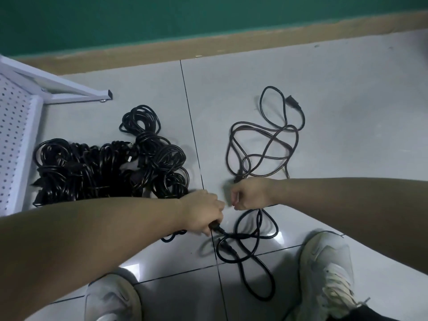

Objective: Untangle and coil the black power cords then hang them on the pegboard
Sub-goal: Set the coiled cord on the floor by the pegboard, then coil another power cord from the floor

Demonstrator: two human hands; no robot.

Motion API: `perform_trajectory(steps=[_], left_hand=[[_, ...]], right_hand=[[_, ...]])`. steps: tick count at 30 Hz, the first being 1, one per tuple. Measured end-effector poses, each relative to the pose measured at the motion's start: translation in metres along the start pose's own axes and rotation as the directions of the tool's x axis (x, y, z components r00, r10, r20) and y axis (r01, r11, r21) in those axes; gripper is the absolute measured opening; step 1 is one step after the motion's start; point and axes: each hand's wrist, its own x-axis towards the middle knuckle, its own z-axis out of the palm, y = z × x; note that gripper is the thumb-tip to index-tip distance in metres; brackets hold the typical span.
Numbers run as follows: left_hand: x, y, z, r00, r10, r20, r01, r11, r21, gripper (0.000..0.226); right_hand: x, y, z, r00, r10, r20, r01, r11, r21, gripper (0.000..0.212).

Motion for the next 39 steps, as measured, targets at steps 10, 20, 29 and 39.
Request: perform_trajectory(steps=[10, 20, 29, 39], left_hand=[[-0.042, -0.019, -0.043, 0.918, -0.254, -0.305, 0.173, 0.948, -0.269, 0.014], [-0.147, -0.012, -0.125, 0.807, -0.387, -0.446, 0.337, 0.922, -0.190, 0.024], [-0.223, 0.023, -0.170, 0.775, -0.487, -0.403, 0.387, 0.869, -0.307, 0.038], [-0.272, 0.052, -0.189, 0.788, -0.522, -0.328, 0.321, 0.801, -0.505, 0.017]], right_hand=[[-0.030, 0.002, -0.005, 0.999, -0.026, -0.024, 0.026, 0.999, 0.020, 0.015], [-0.128, -0.044, -0.082, 0.926, -0.153, -0.347, 0.177, 0.983, 0.039, 0.018], [-0.214, -0.086, -0.128, 0.752, -0.333, -0.569, 0.219, 0.940, -0.261, 0.005], [-0.280, -0.088, -0.130, 0.576, -0.689, -0.441, 0.146, 0.617, -0.773, 0.011]])
